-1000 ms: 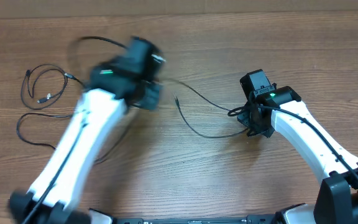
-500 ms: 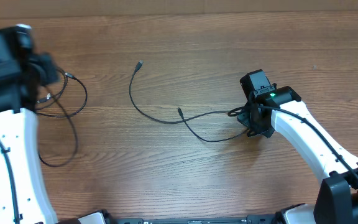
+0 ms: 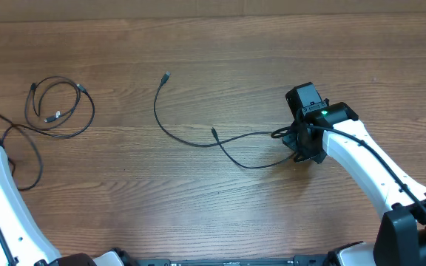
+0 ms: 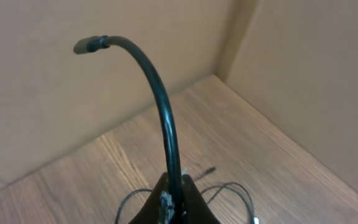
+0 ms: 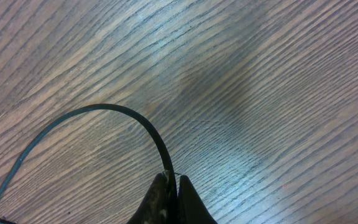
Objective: Untangle cables
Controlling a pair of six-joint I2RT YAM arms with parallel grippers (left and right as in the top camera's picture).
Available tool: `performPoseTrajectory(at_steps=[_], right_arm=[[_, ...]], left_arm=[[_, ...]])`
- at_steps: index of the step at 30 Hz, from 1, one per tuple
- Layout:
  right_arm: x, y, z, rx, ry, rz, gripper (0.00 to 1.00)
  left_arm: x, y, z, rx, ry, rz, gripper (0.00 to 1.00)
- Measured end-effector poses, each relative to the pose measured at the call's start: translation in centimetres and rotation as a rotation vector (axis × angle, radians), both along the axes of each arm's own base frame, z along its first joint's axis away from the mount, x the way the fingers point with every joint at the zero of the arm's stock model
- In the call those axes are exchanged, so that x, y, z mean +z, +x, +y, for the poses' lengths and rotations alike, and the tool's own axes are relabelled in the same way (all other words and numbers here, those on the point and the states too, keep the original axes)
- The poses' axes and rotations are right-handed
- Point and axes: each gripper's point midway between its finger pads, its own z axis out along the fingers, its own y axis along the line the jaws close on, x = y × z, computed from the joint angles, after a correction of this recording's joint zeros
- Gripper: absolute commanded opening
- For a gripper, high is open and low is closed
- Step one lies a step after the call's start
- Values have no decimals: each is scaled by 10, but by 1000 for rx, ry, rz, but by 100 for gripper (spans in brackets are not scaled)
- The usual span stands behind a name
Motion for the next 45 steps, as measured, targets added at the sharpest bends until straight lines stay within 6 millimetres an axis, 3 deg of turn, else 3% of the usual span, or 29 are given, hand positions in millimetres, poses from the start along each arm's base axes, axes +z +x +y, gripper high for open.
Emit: performPoseTrajectory(at_steps=[1,2,3,4,10,15,22,27,30,33,37,45], right_arm=[[0,0,0,0,0,0,4],[0,0,0,0,0,0,4],[0,0,0,0,0,0,4],[0,0,0,0,0,0,4],[0,1,2,5,9,-3,6],[4,21,32,127,144,-74,8],[27,34,107,485,446,-190,4],[60,13,180,832,695,-287,4],[73,-1,205,950,776,-318,4],[79,-13,218,1015,822,-322,4],[82,-24,225,1061,865,-309,4],[90,-47,229,1144,965,-272,4]], left_arm=[[-2,0,2,9,-4,5,43],[-7,0,3,17,-11,16,74],[-11,0,4,23,-22,24,94],[-18,0,4,26,-37,41,100],[-66,5,-4,-12,-153,161,100],[-90,13,-37,-164,-309,188,100],[-107,25,-128,-466,-575,211,100],[-116,24,-204,-647,-684,304,100],[-115,24,-248,-790,-705,344,99],[-111,23,-292,-966,-698,369,99],[-106,17,-335,-1130,-695,388,100],[-105,5,-386,-1316,-850,400,100]])
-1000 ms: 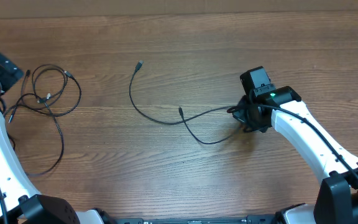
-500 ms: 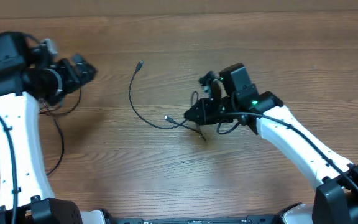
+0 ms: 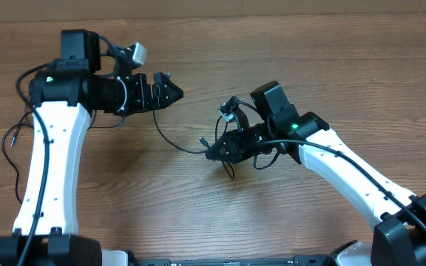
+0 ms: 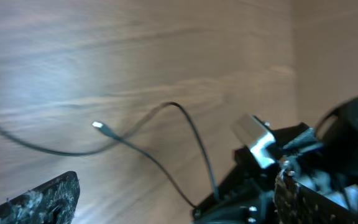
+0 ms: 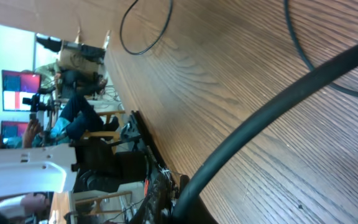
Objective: Untangle cables
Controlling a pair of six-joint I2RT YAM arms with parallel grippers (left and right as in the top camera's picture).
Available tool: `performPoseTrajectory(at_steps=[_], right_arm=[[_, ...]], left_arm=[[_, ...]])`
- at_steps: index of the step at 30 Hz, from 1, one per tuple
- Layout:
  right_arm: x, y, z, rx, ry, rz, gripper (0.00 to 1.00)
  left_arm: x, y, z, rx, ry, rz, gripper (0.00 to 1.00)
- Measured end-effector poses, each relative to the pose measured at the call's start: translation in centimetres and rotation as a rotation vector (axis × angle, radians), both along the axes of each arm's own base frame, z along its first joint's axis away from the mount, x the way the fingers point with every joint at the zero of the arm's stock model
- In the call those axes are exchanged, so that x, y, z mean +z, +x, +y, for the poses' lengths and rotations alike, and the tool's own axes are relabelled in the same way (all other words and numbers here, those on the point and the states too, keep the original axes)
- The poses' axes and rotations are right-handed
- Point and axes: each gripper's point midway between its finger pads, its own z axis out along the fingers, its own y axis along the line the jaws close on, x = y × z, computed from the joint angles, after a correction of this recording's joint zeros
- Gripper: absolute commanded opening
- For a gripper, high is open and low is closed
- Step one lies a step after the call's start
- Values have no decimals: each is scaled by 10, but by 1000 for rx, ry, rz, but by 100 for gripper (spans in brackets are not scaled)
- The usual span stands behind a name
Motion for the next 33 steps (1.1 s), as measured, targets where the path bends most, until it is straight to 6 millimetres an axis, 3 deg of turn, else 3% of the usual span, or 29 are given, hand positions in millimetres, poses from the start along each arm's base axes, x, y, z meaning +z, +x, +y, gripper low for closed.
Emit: performPoseTrajectory(at_steps=[9,18,24,33], right_arm=[[7,-1,4,35,47,-30,4],[24,15,14,26,120,-122,4],[38,23,21,25,182,-167,4],[50,20,26,59,242,-177,4]], left_arm=[[-30,11,-30,-84,-272,201,98],[-59,15,-39,-81,-403,384,100],[-55,14,-43,-85,-476,425,100],[-39,17,-48,-84,-577,446,100]])
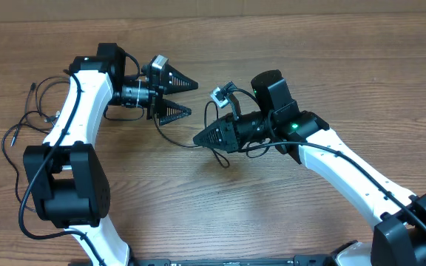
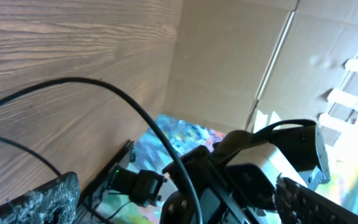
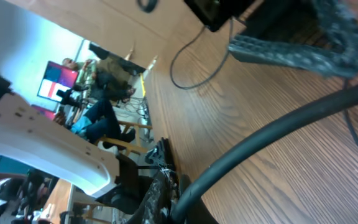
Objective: Untangle cables
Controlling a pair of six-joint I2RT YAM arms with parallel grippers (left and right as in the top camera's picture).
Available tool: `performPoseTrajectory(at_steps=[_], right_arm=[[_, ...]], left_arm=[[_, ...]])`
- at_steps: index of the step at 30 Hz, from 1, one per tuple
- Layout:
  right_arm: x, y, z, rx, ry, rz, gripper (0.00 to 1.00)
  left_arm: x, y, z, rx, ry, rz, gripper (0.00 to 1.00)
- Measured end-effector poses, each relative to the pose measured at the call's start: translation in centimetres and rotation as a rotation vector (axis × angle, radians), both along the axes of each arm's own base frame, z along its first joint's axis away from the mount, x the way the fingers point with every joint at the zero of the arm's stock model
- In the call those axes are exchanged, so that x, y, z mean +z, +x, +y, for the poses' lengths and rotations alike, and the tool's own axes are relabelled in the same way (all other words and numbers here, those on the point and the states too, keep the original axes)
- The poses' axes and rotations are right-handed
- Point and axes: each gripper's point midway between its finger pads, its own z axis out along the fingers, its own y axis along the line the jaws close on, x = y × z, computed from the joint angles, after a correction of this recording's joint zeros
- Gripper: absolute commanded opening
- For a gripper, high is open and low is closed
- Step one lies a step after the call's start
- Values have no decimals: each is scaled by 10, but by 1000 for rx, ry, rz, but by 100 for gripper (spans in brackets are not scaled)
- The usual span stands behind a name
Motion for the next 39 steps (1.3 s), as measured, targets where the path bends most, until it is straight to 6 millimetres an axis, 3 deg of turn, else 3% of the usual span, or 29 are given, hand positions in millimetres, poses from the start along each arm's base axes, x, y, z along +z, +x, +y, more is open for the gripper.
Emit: performPoseTrajectory(at_steps=[11,24,27,30,31,34,39], right_arm=[[18,0,6,34,78,-35,4],[31,-3,14,51,121,-31,4],[31,-5,16,57,121,-29,4],[31,-6,16,59,122,-27,4],[31,-6,16,58,121,-27,4],[31,-6,16,58,121,-25,4],[29,-7,16,57,113,-11,4]], left_arm=[[4,1,-7,-9,-22,1,100],[11,5,-35,-56,-61,-22,100],[14,6,-44,-71,-70,-27,88],[15,7,-51,-80,-74,-21,63],[16,7,-51,-79,-77,-20,50],[17,7,-53,-81,-78,-5,29],[13,9,-53,-70,-57,8,9]])
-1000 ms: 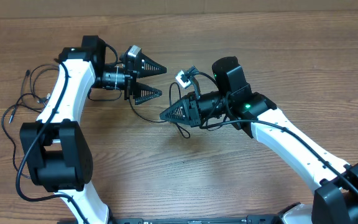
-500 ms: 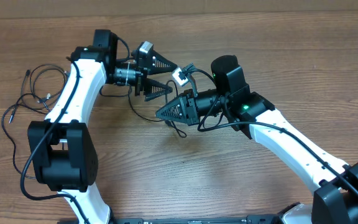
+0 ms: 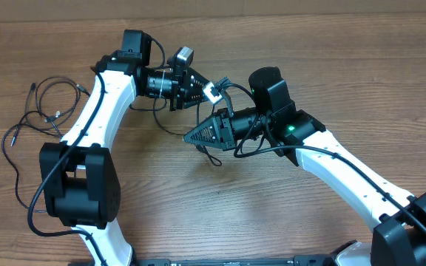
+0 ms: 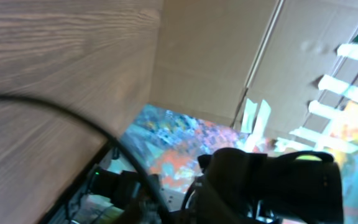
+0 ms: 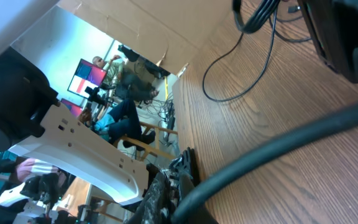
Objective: Untangle cables
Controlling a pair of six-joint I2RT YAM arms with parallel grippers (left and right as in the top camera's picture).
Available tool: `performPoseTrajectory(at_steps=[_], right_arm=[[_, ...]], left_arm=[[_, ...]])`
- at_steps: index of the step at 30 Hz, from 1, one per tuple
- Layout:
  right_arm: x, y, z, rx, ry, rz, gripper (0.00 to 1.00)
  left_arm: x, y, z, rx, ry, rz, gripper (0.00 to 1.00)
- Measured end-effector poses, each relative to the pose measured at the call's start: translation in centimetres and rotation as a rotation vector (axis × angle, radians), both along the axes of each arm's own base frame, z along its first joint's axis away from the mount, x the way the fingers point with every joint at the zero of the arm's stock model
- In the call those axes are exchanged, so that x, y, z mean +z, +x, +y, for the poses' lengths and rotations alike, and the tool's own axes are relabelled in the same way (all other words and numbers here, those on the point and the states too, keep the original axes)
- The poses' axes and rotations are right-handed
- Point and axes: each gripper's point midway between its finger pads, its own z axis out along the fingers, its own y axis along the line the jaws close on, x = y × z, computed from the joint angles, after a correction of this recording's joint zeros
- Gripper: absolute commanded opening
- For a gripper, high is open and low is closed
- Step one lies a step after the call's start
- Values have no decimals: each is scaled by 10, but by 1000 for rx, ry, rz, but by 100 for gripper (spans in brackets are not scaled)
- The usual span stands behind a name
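Note:
A thin black cable runs between my two grippers at the table's middle, and a loop of it hangs below them. My right gripper points left and is shut on this cable, which leaves its jaws as a thick dark strand. My left gripper points right, just above and behind the right one. Its fingers are drawn together on the same cable, which runs down into the jaws. A second black cable lies coiled at the far left.
One loose end of the coiled cable trails toward the left edge. A cardboard wall lines the back of the wooden table. The left arm stretches over the table's left part and the right arm over its right part.
My left gripper was open beside the cable's far stretch. It now sits further right, close above the right gripper, with its fingers together on the cable. The right gripper has shifted slightly left.
At first my left gripper held a cable end up at the far left, while my right was shut on the middle cable at the right. Then the left stood open at mid-table and the right had carried its cable there. Now both grip it close together.

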Motion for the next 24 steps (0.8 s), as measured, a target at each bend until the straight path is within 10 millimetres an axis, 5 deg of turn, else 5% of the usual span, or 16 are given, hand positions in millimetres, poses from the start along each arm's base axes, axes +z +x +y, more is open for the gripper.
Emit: performPoseTrajectory(at_steps=[4,6,10,12,18,24], right_arm=[[-4,-1,-1,-6,-18,24,6],[-11,-1,-3,-21,-48,59,16],[-34,2,-10,-95,-159,137,57],[-57,4,-20,-169,-273,195,69],[-130,8,-80,-441,-714,291,75],[-162,12,-148,-686,-1058,273,76]], left_arm=[[-9,4,2,21,52,-5,4],[-16,11,7,44,100,-36,4],[-35,32,31,127,223,-105,4],[-44,43,53,182,286,-124,4],[-53,60,127,332,391,-112,4],[-19,70,217,493,562,-176,4]])
